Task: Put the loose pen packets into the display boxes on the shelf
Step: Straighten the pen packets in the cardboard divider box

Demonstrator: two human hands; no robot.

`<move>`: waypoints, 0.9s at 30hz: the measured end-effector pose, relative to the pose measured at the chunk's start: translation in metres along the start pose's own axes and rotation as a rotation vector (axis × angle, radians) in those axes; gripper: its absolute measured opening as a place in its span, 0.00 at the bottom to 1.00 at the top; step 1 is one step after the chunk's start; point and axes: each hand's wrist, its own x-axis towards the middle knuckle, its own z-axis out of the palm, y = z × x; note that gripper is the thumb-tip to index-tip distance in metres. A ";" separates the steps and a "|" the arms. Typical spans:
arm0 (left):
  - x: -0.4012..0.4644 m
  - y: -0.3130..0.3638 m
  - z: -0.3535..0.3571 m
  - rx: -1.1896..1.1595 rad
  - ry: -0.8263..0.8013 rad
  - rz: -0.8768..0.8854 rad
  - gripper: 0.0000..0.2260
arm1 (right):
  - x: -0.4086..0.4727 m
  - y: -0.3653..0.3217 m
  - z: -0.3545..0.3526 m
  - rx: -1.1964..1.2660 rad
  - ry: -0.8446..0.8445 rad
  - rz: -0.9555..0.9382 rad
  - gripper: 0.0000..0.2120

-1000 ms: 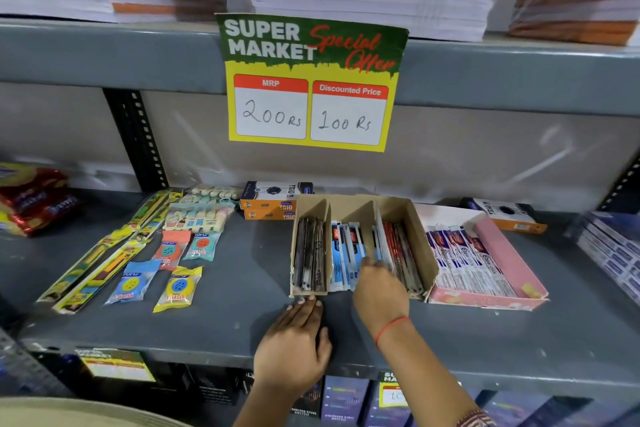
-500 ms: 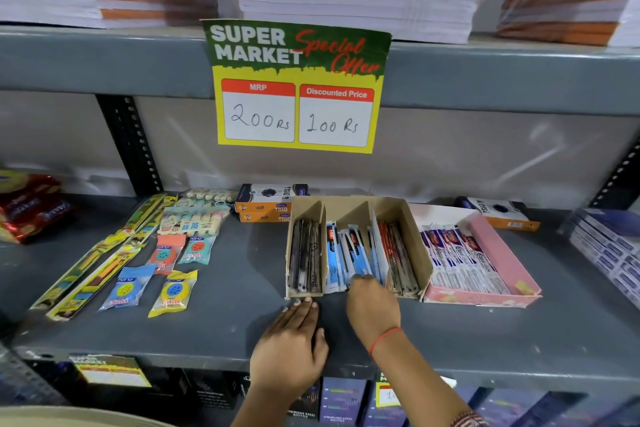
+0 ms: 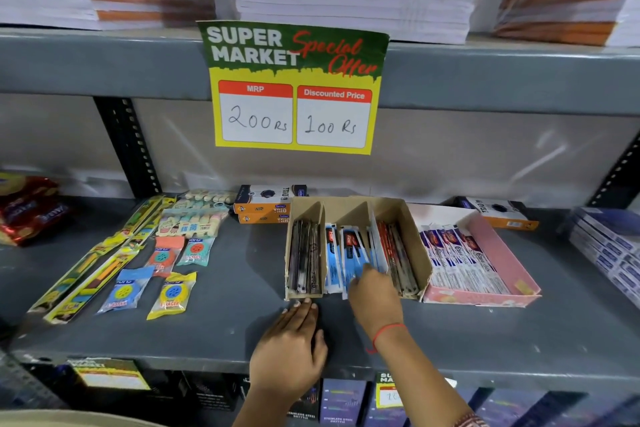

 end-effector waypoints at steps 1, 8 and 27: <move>0.000 0.000 0.000 -0.002 0.006 0.001 0.21 | -0.002 -0.002 0.001 -0.076 0.018 -0.051 0.13; -0.001 -0.002 0.003 -0.007 0.026 0.001 0.21 | 0.008 -0.006 0.015 -0.325 -0.066 -0.219 0.24; -0.002 -0.003 0.009 -0.006 0.087 0.004 0.20 | 0.034 0.004 0.031 -0.363 -0.249 -0.248 0.25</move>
